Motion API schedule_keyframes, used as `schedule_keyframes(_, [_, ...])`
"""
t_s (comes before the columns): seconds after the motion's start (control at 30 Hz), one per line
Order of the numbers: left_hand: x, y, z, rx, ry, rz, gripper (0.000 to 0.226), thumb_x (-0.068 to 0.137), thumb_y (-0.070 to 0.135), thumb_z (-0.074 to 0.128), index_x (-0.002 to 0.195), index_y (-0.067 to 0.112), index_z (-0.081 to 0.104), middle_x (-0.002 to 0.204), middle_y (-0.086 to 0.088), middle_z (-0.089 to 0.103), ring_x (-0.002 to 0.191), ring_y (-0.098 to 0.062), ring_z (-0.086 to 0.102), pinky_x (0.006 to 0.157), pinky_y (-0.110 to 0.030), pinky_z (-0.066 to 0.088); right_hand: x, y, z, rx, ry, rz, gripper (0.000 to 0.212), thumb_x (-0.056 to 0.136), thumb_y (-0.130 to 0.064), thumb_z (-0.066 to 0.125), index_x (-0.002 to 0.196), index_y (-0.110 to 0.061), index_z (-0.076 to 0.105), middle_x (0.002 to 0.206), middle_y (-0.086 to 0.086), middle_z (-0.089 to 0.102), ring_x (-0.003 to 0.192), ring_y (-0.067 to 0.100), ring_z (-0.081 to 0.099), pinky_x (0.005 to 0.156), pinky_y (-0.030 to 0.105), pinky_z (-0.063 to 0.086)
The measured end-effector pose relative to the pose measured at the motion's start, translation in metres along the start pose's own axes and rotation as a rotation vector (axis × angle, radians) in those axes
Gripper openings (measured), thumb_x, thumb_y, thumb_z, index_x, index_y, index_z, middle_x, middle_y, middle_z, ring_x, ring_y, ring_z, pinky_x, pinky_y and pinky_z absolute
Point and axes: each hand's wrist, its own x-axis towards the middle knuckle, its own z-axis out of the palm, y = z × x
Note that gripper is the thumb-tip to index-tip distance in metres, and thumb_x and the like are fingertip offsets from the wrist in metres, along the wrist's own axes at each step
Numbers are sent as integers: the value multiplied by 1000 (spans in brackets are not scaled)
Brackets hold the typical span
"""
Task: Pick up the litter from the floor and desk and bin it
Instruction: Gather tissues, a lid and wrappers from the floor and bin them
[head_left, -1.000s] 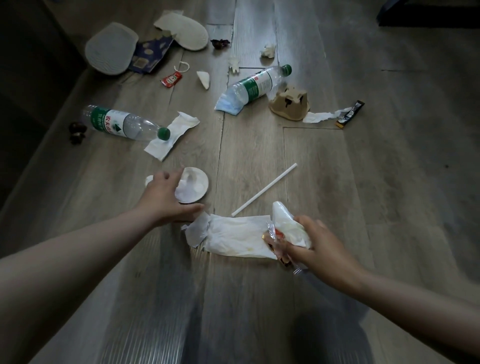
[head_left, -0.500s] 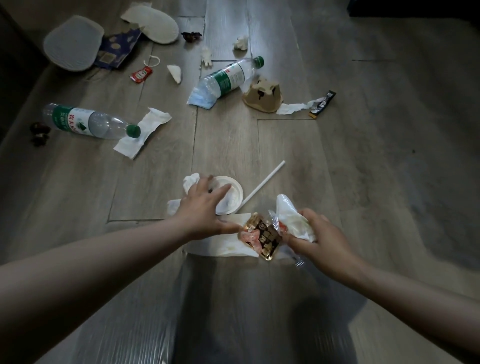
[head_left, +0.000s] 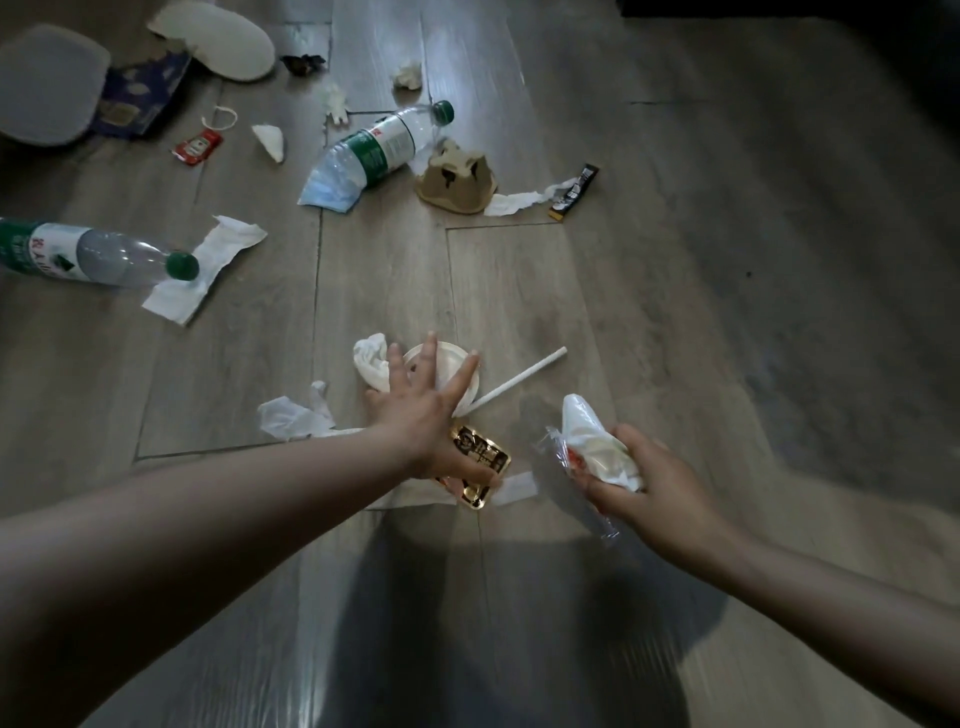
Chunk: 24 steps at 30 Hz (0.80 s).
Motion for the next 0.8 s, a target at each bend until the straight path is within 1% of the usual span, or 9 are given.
schedule_keyframes(0.13, [0, 22, 12, 69, 45, 32, 135, 44, 86, 64, 143, 46, -19, 154, -2, -31, 140, -46, -23, 106, -67, 20, 0, 3, -8, 5, 6, 33, 19, 81, -50, 67, 79, -37, 52, 80, -7, 60, 67, -1, 53, 55, 12, 37])
schedule_keyframes(0.27, [4, 26, 11, 17, 68, 2, 124, 51, 78, 69, 145, 47, -5, 157, 0, -19, 142, -45, -8, 105, -63, 24, 2, 4, -9, 3, 3, 47, 21, 83, -50, 66, 81, -34, 53, 82, -7, 59, 67, 1, 52, 55, 10, 37])
schedule_keyframes(0.37, [3, 23, 8, 2, 95, 18, 115, 55, 78, 64, 146, 46, 0, 158, 0, -13, 142, -43, -2, 105, -63, 26, 1, 1, -9, 6, 6, 40, 23, 84, -49, 66, 82, -30, 53, 80, -6, 60, 65, 2, 54, 53, 11, 38])
schedule_keyframes(0.43, [1, 25, 9, -29, 74, -2, 116, 54, 85, 57, 146, 47, -3, 158, 1, -16, 143, -43, -6, 107, -64, 24, 0, -1, -9, 37, 4, 38, 22, 84, -50, 66, 83, -32, 53, 79, -6, 61, 64, 0, 55, 53, 10, 39])
schedule_keyframes(0.47, [-1, 26, 9, -43, 52, -12, 121, 50, 88, 55, 146, 47, -6, 157, 1, -20, 143, -43, -10, 107, -64, 22, -1, -1, -9, 44, -1, 40, 20, 84, -51, 65, 84, -35, 53, 80, -6, 61, 64, 0, 55, 53, 10, 38])
schedule_keyframes(0.57, [-7, 28, 12, -10, -5, -11, 136, 44, 87, 63, 143, 46, -20, 154, 0, -31, 141, -45, -18, 111, -64, 19, -3, 0, -8, 31, -14, 41, 19, 84, -50, 65, 82, -40, 49, 83, -7, 59, 66, 0, 54, 54, 10, 37])
schedule_keyframes(0.63, [-10, 31, 12, 22, -8, -14, 137, 48, 80, 70, 143, 44, -22, 155, -1, -28, 142, -45, -11, 110, -62, 21, -4, 1, -8, 46, -15, 44, 18, 84, -50, 65, 81, -41, 50, 82, -8, 59, 66, 1, 55, 54, 11, 38])
schedule_keyframes(0.73, [-10, 35, 8, -59, 37, -9, 129, 52, 66, 80, 147, 42, -3, 156, -3, -10, 140, -42, 6, 108, -54, 32, -5, 3, -7, 71, -10, 49, 19, 82, -54, 64, 84, -39, 53, 82, -7, 61, 65, 0, 57, 53, 10, 38])
schedule_keyframes(0.8, [-9, 36, 8, -117, 71, 7, 120, 55, 58, 82, 147, 41, 7, 153, -5, -1, 135, -40, 13, 105, -49, 36, -5, 3, -8, 95, 6, 49, 23, 81, -55, 65, 85, -35, 56, 78, -8, 62, 63, 0, 58, 51, 10, 39])
